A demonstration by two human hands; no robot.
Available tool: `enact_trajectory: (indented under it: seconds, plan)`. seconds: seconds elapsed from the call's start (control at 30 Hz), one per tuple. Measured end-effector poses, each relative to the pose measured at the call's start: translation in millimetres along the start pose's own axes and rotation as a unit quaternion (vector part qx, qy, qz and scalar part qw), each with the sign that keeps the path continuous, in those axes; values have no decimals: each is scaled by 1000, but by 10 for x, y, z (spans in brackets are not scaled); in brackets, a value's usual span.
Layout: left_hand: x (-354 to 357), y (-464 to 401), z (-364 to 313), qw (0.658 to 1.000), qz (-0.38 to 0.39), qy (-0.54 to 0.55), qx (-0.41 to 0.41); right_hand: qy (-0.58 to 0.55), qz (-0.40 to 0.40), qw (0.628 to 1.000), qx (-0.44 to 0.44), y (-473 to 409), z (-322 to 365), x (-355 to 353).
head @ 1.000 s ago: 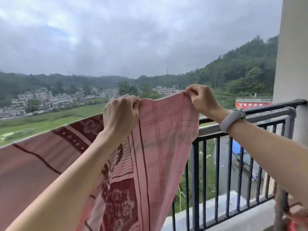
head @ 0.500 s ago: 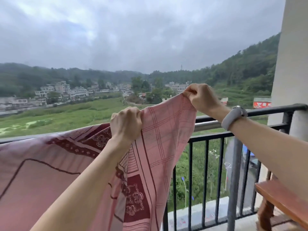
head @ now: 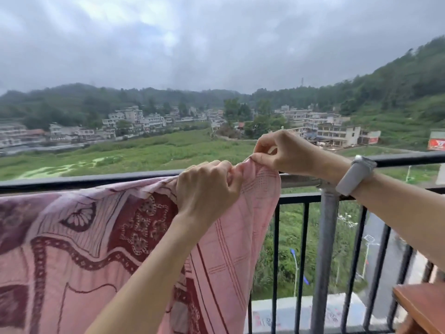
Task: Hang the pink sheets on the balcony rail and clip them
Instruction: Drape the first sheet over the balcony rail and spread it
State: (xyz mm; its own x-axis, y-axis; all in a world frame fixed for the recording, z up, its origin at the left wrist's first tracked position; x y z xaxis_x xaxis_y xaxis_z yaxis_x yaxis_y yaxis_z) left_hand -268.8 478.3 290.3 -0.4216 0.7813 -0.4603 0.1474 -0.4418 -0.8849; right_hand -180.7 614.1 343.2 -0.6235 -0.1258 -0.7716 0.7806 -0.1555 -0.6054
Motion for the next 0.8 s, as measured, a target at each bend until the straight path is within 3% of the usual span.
enact_trajectory:
  seconds: [0.13,0.33,0.63,0.8]
  plan:
    - [15,-2,-176,999,-11,-5,-35,-21,19,998,-57,12,-61,12]
    - [-9,5,-320,989,62,-6,-135,-71,45,989,-120,16,-157,12]
    - [-98,2,-695,943,115,30,-311,-135,77,979,-134,26,-267,5]
    - [-134,-23,-741,930,129,11,-343,-167,103,969,-153,10,-341,15]
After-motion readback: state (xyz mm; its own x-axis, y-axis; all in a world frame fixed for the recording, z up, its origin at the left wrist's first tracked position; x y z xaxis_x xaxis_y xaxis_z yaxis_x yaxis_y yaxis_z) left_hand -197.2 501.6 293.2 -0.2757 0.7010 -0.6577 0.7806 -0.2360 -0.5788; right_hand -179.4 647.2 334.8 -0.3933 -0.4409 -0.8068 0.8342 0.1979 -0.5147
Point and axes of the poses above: each hand's wrist, its own y-axis away from the middle knuckle, its own x-axis out of the palm, z = x × y, the point moved 2 cm from there along -y, towards the middle knuckle, and after that the axes turned 4 degrees about x, right-handed, at the moved point
